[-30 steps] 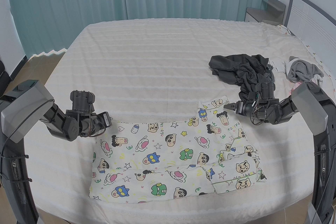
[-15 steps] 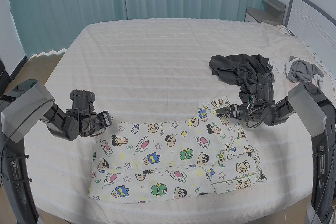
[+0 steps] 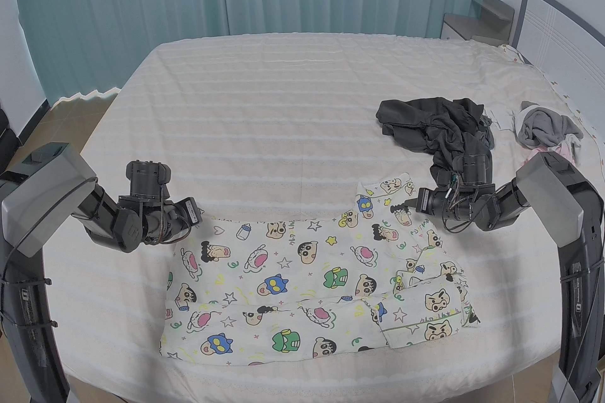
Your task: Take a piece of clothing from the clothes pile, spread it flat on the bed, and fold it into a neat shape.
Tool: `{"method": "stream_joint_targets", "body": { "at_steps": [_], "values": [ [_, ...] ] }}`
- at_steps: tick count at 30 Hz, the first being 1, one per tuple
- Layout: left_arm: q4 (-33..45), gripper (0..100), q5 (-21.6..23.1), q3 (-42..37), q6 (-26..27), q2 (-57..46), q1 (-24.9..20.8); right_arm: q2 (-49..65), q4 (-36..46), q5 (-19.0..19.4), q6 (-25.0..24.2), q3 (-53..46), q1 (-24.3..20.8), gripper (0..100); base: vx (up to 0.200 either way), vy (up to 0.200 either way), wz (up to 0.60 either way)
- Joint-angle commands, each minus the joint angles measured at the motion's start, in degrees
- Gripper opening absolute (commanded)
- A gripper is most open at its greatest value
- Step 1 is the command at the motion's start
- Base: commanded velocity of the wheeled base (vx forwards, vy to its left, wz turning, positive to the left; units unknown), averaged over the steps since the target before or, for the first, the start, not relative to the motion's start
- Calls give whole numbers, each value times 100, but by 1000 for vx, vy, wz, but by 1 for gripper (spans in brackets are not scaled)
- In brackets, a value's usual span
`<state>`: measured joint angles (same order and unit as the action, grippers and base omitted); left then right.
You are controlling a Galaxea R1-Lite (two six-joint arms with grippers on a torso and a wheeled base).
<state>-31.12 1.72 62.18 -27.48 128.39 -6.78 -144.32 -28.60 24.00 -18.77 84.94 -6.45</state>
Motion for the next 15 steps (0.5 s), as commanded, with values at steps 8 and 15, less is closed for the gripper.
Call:
{"method": "stream_joint_targets", "body": {
  "at_steps": [8,15],
  "values": [
    [1,0,-14,-198,-12,-324,10,291,-840,711,-417,-778,144,0,0,0,0],
    [-8,0,92,-497,-126,-631,10,502,-875,1168,-592,-989,285,0,0,0,0]
  ]
}}
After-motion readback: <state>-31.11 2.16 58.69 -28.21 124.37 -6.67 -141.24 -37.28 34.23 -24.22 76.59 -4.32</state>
